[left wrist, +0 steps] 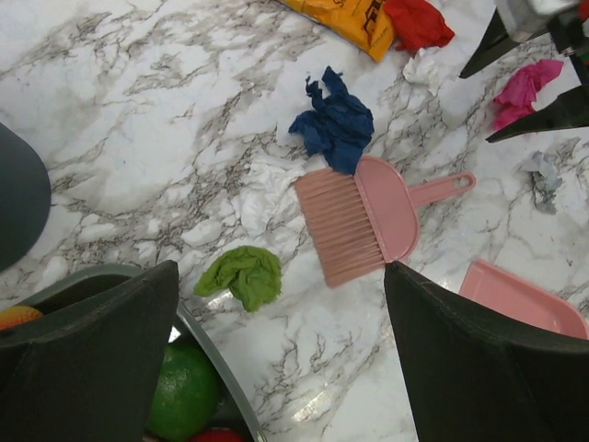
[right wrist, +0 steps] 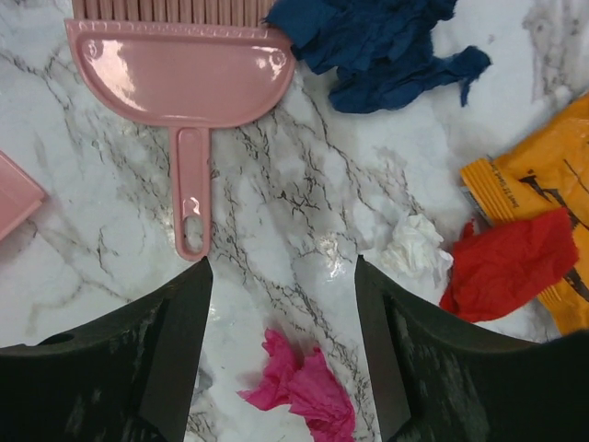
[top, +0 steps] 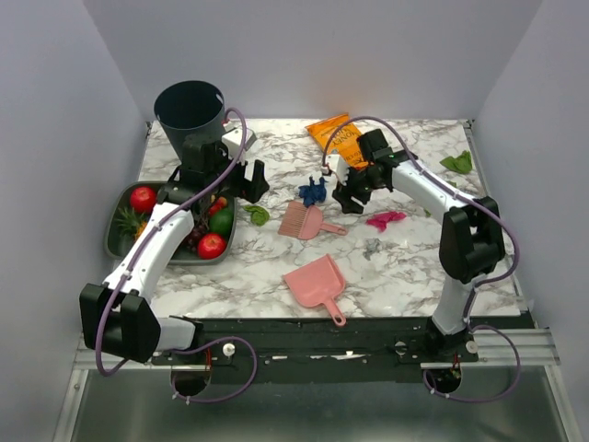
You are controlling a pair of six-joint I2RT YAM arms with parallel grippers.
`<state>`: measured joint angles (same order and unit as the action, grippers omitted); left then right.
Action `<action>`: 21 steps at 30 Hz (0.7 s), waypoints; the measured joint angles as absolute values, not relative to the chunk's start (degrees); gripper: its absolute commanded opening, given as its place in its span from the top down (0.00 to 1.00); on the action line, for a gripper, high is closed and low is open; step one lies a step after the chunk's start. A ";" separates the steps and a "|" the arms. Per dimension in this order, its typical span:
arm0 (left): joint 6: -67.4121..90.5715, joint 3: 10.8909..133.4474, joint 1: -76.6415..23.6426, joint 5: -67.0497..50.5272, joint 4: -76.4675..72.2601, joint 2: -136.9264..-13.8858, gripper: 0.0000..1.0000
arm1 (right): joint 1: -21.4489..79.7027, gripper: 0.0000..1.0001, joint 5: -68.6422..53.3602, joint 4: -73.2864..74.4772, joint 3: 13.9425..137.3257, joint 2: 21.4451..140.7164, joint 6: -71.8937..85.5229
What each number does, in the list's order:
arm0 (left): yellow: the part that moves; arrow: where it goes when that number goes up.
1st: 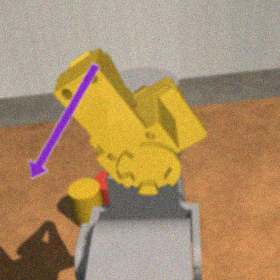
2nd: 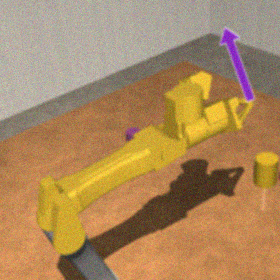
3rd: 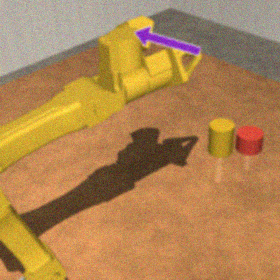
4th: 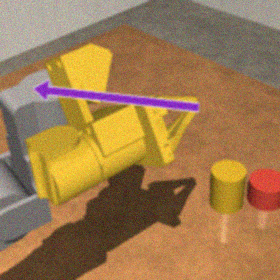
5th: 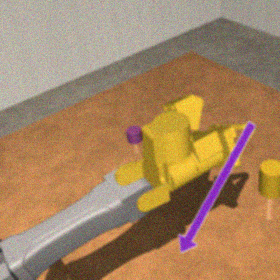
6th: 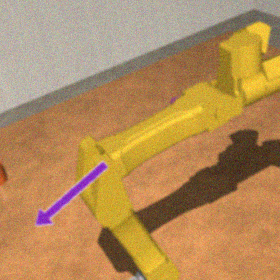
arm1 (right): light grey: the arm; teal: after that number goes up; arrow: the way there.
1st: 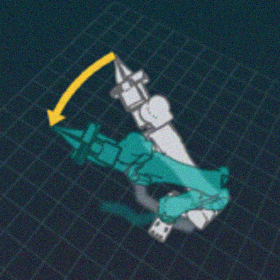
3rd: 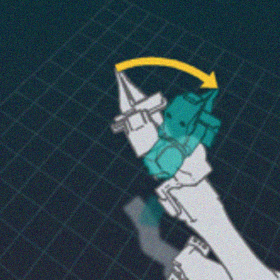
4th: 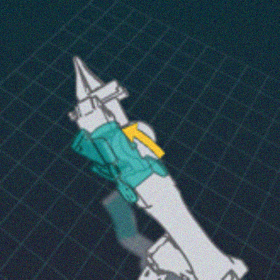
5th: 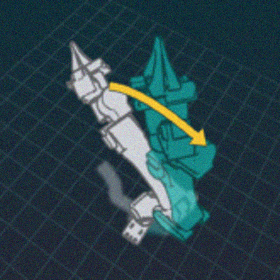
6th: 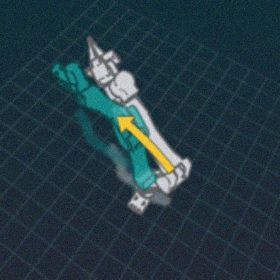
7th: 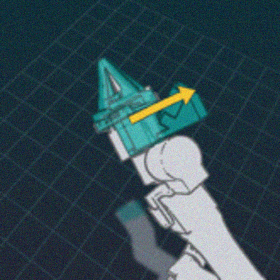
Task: Sweep away the paper scraps from the table
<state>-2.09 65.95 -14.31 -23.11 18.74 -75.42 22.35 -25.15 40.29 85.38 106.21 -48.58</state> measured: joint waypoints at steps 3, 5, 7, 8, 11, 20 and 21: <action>-3.03 64.45 -14.28 -23.07 19.70 -73.97 0.02 | 23.70 0.28 -24.43 40.64 85.49 108.20 -51.18; -3.53 63.44 -14.24 -23.03 20.14 -73.08 0.01 | 25.06 0.29 -23.79 40.84 85.84 109.19 -53.01; -3.81 62.76 -14.15 -23.00 20.49 -72.53 0.01 | 26.02 0.31 -23.33 40.97 85.91 110.15 -54.89; -3.90 62.63 -14.06 -23.00 20.67 -72.47 0.02 | 26.50 0.31 -23.16 41.23 85.91 110.74 -55.75; -4.12 62.17 -13.65 -23.03 20.84 -72.44 0.02 | 27.29 0.32 -22.46 42.46 85.84 112.64 -58.13; -4.32 62.06 -12.73 -23.03 20.99 -72.44 0.01 | 27.64 0.34 -21.26 43.22 81.71 113.25 -60.07; -4.32 62.04 -12.71 -23.03 20.99 -72.44 0.02 | 27.86 0.34 -21.26 43.20 81.43 113.25 -60.01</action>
